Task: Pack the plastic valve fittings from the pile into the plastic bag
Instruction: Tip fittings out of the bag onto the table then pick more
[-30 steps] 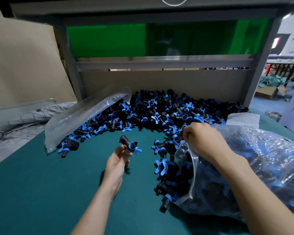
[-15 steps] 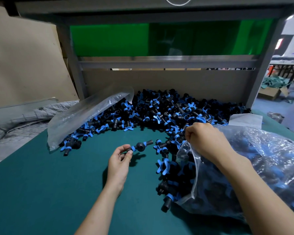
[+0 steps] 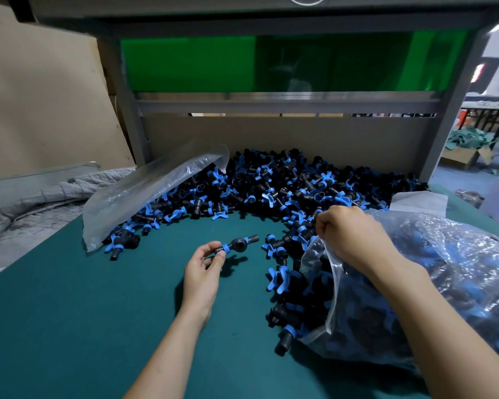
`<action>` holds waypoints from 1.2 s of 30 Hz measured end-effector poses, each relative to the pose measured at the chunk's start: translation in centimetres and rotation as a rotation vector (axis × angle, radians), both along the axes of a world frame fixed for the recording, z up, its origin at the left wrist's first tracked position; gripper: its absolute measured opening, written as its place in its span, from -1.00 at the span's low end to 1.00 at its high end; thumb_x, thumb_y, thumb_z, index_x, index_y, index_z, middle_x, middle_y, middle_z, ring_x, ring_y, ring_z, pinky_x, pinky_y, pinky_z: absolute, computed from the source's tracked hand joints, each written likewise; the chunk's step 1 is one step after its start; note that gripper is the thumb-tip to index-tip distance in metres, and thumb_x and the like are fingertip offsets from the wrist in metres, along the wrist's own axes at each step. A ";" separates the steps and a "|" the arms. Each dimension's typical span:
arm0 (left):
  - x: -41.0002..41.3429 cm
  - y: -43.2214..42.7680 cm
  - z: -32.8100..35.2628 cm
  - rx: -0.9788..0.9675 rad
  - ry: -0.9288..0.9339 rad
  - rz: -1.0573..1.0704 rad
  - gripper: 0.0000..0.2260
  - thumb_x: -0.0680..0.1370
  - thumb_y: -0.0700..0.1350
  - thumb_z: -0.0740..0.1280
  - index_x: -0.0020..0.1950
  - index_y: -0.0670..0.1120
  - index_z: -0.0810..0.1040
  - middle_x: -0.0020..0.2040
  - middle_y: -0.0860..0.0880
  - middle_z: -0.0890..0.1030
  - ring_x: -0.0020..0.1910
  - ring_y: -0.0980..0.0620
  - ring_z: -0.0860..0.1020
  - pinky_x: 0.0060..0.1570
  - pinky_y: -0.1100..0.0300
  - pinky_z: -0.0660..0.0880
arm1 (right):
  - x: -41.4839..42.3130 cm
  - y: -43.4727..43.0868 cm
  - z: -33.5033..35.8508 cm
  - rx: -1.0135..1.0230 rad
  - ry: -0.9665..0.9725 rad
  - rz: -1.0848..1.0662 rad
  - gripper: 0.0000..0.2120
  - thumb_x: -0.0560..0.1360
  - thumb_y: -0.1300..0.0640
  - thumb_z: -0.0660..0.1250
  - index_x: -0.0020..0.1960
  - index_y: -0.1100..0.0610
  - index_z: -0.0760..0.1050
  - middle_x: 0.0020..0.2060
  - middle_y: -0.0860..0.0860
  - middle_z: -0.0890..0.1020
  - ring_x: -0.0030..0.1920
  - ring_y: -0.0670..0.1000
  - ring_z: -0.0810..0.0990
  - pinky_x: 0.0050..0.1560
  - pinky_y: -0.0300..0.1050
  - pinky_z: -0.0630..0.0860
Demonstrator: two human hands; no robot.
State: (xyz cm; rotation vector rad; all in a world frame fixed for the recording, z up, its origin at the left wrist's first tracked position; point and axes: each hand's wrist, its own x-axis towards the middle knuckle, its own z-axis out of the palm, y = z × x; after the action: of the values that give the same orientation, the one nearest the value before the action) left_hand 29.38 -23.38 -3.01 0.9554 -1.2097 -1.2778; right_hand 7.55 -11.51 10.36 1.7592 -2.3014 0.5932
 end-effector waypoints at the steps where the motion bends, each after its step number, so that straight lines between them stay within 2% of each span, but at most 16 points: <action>1: 0.0 0.0 0.0 0.002 0.000 0.000 -0.88 0.59 -0.19 0.36 0.09 -0.02 0.59 -0.13 0.08 0.67 -0.15 0.30 0.60 0.01 0.31 0.47 | 0.0 0.0 0.0 0.000 0.000 -0.001 -0.71 0.45 0.29 0.15 -0.38 0.01 0.41 -0.26 -0.07 0.56 -0.22 0.05 0.52 -0.33 -0.12 0.41; 7: 0.0 0.1 0.2 0.013 0.000 -0.004 -0.89 0.59 -0.17 0.36 0.10 -0.02 0.58 -0.06 0.04 0.67 -0.11 0.29 0.62 0.00 0.31 0.49 | 0.0 -0.1 0.0 -0.007 -0.004 0.004 -0.69 0.45 0.29 0.17 -0.40 -0.01 0.38 -0.27 -0.09 0.54 -0.23 0.04 0.51 -0.36 -0.15 0.36; 13: -0.2 1.3 1.3 -0.019 -0.014 -0.003 -0.91 0.59 -0.10 0.36 0.08 -0.04 0.60 -0.08 0.08 0.66 -0.15 0.28 0.59 -0.09 0.37 0.51 | 0.4 0.2 0.5 -0.032 0.008 -0.002 -0.70 0.43 0.31 0.14 -0.38 -0.01 0.39 -0.27 -0.08 0.54 -0.21 0.03 0.52 -0.32 -0.11 0.43; 16: -1.1 2.7 2.6 -0.050 -0.016 -0.024 -0.93 0.59 -0.07 0.36 0.03 0.00 0.62 -0.13 0.13 0.69 -0.14 0.27 0.60 -0.11 0.38 0.53 | 0.7 0.3 1.1 -0.093 0.005 0.020 -0.68 0.43 0.33 0.14 -0.39 -0.03 0.36 -0.27 -0.09 0.53 -0.21 0.01 0.49 -0.34 -0.14 0.35; 20: -4.1 5.3 4.5 -0.065 -0.031 -0.214 -0.92 0.58 -0.07 0.36 -0.02 -0.03 0.63 -0.21 0.14 0.69 -0.23 0.25 0.58 -0.25 0.38 0.50 | 1.1 0.3 1.9 -0.189 -0.032 0.045 -0.65 0.42 0.34 0.15 -0.41 -0.04 0.33 -0.23 -0.08 0.51 -0.18 0.02 0.47 -0.30 -0.11 0.35; 24: -8.0 7.5 6.7 0.000 -0.036 -0.450 -0.86 0.60 -0.06 0.34 -0.09 -0.06 0.66 -0.23 0.07 0.69 -0.24 0.17 0.58 -0.24 0.33 0.48 | 1.4 0.8 2.4 -0.252 -0.035 0.073 -0.63 0.42 0.32 0.17 -0.43 -0.06 0.28 -0.23 -0.07 0.51 -0.17 0.03 0.46 -0.23 -0.03 0.45; 26: -9.6 8.4 8.1 0.016 -0.033 -0.595 -0.82 0.56 -0.11 0.34 -0.22 0.00 0.66 -0.28 0.04 0.66 -0.30 0.13 0.55 -0.27 0.29 0.46 | 1.5 0.9 2.4 -0.264 -0.029 0.090 -0.63 0.41 0.32 0.19 -0.44 -0.07 0.26 -0.24 -0.08 0.49 -0.18 0.04 0.46 -0.23 -0.02 0.45; 28: -11.1 8.9 9.3 -0.043 -0.132 -0.653 -0.75 0.49 -0.15 0.30 -0.36 0.08 0.58 -0.41 0.12 0.56 -0.42 0.21 0.48 -0.41 0.34 0.39 | 1.7 0.9 2.4 -0.269 -0.026 0.095 -0.64 0.40 0.33 0.20 -0.43 -0.06 0.28 -0.24 -0.08 0.49 -0.17 0.04 0.46 -0.23 -0.03 0.45; 29: -11.9 8.9 9.7 -0.119 -0.257 -0.633 -0.74 0.48 -0.17 0.27 -0.37 0.10 0.52 -0.43 0.13 0.51 -0.43 0.24 0.43 -0.43 0.35 0.35 | 1.7 0.9 2.4 -0.270 -0.025 0.095 -0.66 0.40 0.33 0.20 -0.41 -0.05 0.30 -0.23 -0.08 0.49 -0.17 0.04 0.47 -0.22 -0.03 0.45; 30: -12.5 8.9 9.9 -0.223 -0.390 -0.618 -0.73 0.51 -0.20 0.25 -0.32 0.12 0.45 -0.38 0.13 0.47 -0.39 0.27 0.39 -0.39 0.35 0.35 | 1.8 1.0 2.4 -0.269 -0.025 0.095 -0.66 0.39 0.34 0.20 -0.41 -0.05 0.31 -0.23 -0.08 0.50 -0.17 0.04 0.47 -0.22 -0.03 0.45; 31: -12.8 8.8 10.0 -0.314 -0.485 -0.592 -0.67 0.56 -0.27 0.23 -0.24 0.15 0.36 -0.28 0.16 0.43 -0.30 0.30 0.37 -0.25 0.36 0.39 | 1.8 1.0 2.4 -0.266 -0.027 0.097 -0.65 0.40 0.34 0.19 -0.42 -0.05 0.30 -0.22 -0.08 0.50 -0.16 0.04 0.47 -0.22 -0.03 0.45; 33: -13.1 8.2 9.9 -0.401 -0.473 -0.548 -0.55 0.59 -0.40 0.21 -0.08 0.19 0.26 -0.09 0.21 0.38 -0.09 0.34 0.39 0.07 0.31 0.47 | 1.7 1.1 2.4 -0.260 -0.039 0.100 -0.63 0.40 0.34 0.18 -0.44 -0.06 0.27 -0.23 -0.09 0.49 -0.16 0.03 0.46 -0.22 -0.02 0.46; 34: -13.2 8.1 9.7 -0.357 -0.404 -0.559 -0.55 0.59 -0.41 0.20 -0.05 0.19 0.27 -0.06 0.21 0.39 -0.05 0.33 0.41 0.11 0.30 0.48 | 1.7 1.1 2.5 -0.266 -0.048 0.100 -0.62 0.40 0.35 0.18 -0.44 -0.07 0.26 -0.24 -0.09 0.48 -0.16 0.01 0.45 -0.22 -0.03 0.45; 35: -13.5 7.9 9.8 -0.385 -0.425 -0.554 -0.60 0.62 -0.38 0.19 -0.05 0.16 0.29 -0.09 0.20 0.42 -0.08 0.31 0.44 0.04 0.31 0.51 | 1.7 1.2 2.6 -0.274 -0.054 0.101 -0.61 0.40 0.36 0.18 -0.44 -0.07 0.26 -0.24 -0.10 0.47 -0.17 0.00 0.45 -0.23 -0.03 0.45; 36: -13.3 7.9 9.7 -0.366 -0.461 -0.514 -0.68 0.65 -0.32 0.16 -0.10 0.13 0.31 -0.19 0.18 0.44 -0.19 0.28 0.46 -0.12 0.32 0.52 | 1.7 1.1 2.7 -0.283 -0.057 0.103 -0.61 0.39 0.36 0.18 -0.45 -0.07 0.26 -0.25 -0.10 0.47 -0.17 0.00 0.45 -0.23 -0.03 0.44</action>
State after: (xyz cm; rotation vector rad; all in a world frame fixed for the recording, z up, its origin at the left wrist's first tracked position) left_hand 16.12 -15.50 6.71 0.7057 -2.0701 -1.1849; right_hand 9.27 -10.39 13.01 1.7497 -2.0490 0.9469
